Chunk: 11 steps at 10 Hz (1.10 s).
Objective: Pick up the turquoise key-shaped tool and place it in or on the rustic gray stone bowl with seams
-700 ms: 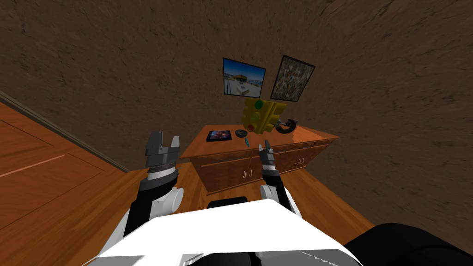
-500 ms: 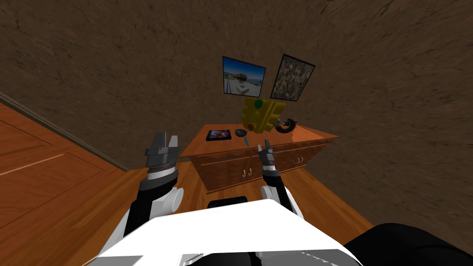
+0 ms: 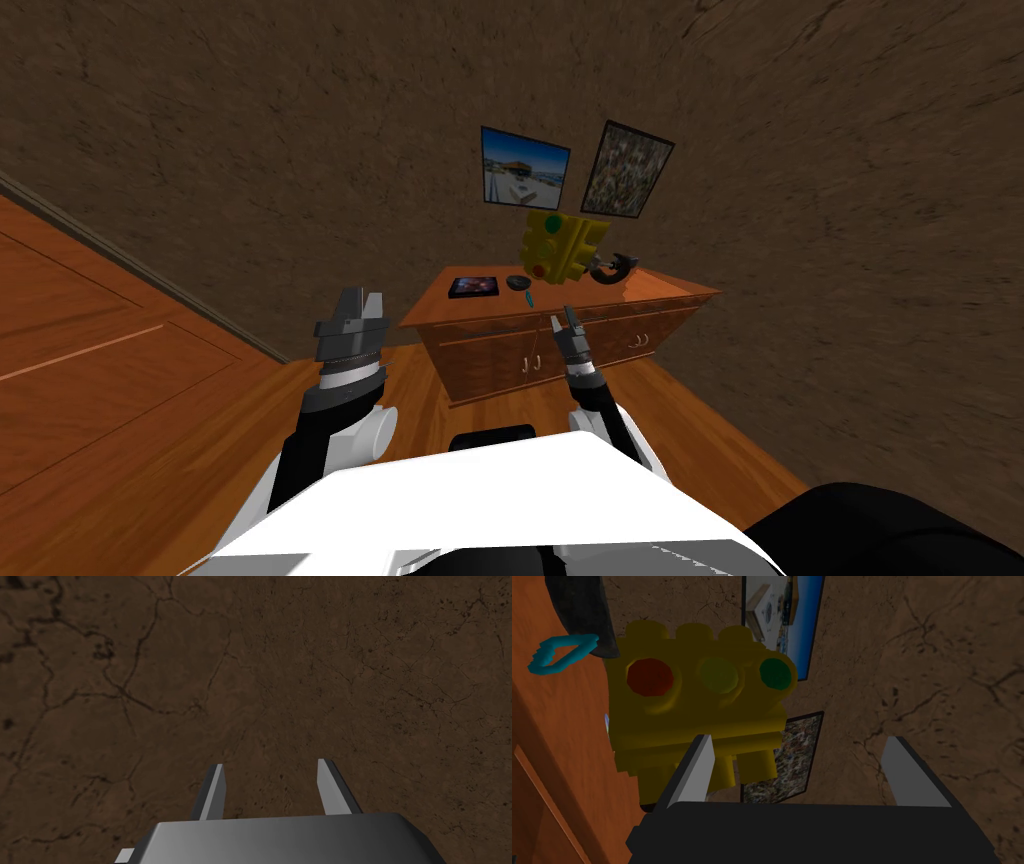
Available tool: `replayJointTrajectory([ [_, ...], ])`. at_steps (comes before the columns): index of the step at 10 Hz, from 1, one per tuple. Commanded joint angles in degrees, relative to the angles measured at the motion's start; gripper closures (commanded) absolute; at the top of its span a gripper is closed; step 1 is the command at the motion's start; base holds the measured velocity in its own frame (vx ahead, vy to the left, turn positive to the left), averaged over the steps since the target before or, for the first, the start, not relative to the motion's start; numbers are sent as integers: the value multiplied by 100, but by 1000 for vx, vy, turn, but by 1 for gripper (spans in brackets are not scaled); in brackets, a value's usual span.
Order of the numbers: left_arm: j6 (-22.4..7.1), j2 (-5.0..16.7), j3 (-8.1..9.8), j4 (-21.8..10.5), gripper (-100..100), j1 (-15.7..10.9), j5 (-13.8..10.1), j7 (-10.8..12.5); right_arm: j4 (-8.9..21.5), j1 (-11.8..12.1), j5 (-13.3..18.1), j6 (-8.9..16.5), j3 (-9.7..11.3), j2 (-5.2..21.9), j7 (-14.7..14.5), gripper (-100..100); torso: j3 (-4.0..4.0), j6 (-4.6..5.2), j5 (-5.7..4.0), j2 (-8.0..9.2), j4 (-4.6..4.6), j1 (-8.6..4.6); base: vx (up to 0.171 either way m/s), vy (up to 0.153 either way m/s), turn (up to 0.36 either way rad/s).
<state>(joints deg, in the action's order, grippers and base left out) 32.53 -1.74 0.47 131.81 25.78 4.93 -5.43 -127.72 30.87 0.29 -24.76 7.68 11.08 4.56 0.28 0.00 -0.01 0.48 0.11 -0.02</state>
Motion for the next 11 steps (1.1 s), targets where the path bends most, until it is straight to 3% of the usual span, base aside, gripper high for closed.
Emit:
replayJointTrajectory([
  [1,0,0,0,0,0,0,0,0,19,55,-66,-79,195,286,25,-100,0,0,0,0,0,0,-146,-1,44],
  [6,0,0,0,0,0,0,0,0,130,143,-207,-211,496,1053,75,-100,-7,0,0,-13,-3,0,-91,-6,33],
  [9,0,0,0,0,0,1,0,0,315,254,-406,-363,839,1596,140,-100,-12,0,-1,-21,-4,-4,-74,-6,66],
  [10,0,0,0,0,0,0,0,0,315,254,-406,-363,839,1755,140,-100,-12,-1,-1,-21,-5,-2,-62,4,51],
  [11,0,0,0,0,0,1,0,0,434,319,-526,-445,1024,1933,179,-100,-13,1,0,-24,-5,0,-55,2,122],
])
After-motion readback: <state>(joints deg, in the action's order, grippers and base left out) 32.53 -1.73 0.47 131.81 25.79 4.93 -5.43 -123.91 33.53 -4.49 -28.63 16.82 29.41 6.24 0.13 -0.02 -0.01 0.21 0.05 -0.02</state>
